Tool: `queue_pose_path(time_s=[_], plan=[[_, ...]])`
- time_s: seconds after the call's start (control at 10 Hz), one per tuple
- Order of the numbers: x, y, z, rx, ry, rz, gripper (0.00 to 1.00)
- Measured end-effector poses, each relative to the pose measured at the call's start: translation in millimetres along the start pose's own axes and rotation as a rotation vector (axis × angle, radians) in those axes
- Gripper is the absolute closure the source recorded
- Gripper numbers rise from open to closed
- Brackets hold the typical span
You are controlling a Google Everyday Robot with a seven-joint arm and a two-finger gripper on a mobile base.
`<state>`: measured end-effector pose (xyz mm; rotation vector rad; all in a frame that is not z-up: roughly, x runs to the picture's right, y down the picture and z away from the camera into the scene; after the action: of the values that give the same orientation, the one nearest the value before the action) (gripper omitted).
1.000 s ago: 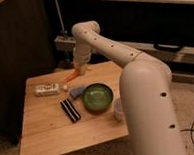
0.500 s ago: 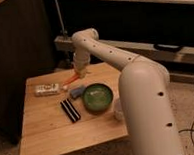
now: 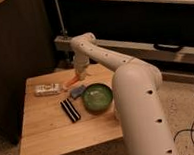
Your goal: Place the pepper on the white sponge
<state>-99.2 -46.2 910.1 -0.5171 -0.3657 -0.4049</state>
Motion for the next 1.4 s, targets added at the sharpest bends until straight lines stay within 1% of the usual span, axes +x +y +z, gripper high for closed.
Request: queue_pose_path(time_s=[0.2,0.3,0.5,0.8,0.9,1.4], plan=[[7.6,-1.3,14.3,-0.014,-0.018,0.017,1.00],[9.1,-1.2,17.7,-0.019,-0.028,0.022,1.00],[7.7,-1.0,27.0,-0.033,-0.052,0.022,1.00],[10.7,11.1,32.2,-0.062,-0.067,0.030,1.00],[8.1,16.6,35.1,-0.075,-0.073,0.027,1.00],[3.8,33.3,40.4,-0.101,-0.083,0.028,1.00]])
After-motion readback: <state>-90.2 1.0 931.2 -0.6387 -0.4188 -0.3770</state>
